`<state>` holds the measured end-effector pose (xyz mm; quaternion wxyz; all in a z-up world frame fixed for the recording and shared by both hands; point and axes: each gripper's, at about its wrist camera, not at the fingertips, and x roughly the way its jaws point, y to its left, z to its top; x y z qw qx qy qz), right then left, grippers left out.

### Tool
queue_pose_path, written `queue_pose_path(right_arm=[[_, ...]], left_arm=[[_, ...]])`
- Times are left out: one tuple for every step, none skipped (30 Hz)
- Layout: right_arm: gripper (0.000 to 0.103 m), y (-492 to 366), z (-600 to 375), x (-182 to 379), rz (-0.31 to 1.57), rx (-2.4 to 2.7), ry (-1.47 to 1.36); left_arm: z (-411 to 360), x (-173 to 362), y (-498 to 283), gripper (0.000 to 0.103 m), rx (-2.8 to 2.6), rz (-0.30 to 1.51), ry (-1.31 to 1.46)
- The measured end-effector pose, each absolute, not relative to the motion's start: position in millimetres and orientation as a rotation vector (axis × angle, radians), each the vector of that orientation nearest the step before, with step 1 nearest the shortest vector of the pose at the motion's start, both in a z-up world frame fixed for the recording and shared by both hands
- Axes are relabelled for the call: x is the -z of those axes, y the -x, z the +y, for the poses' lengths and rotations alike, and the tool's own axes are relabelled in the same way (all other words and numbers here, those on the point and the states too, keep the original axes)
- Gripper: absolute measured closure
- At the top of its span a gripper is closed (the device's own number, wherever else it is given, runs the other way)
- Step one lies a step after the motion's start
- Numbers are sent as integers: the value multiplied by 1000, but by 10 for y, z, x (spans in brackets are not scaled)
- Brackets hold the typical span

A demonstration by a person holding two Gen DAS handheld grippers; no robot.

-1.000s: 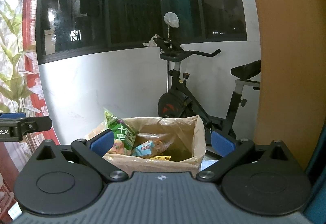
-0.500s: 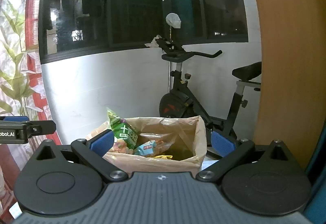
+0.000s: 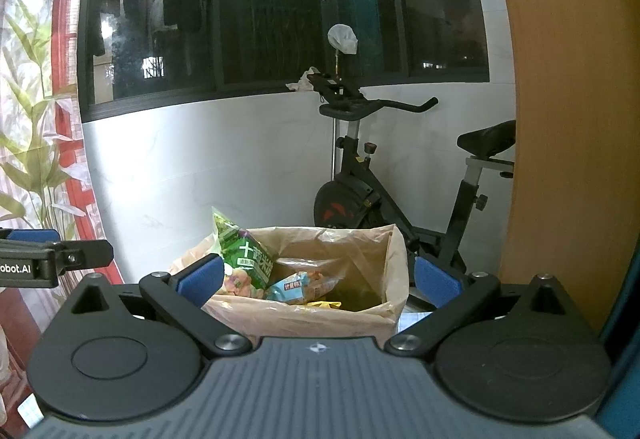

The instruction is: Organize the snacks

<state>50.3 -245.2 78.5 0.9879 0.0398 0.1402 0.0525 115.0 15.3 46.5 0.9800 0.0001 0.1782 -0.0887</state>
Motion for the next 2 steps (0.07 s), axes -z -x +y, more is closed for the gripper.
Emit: queue_pose_path(right_arm=[[0,-503,-2451,-785,282,-105,-80],[0,-503,-2445,-784,282,-106,-79]], left_arm=[[161,-462,-1149,3,180,360,3],[165,-459,-1152,3,180,362,6]])
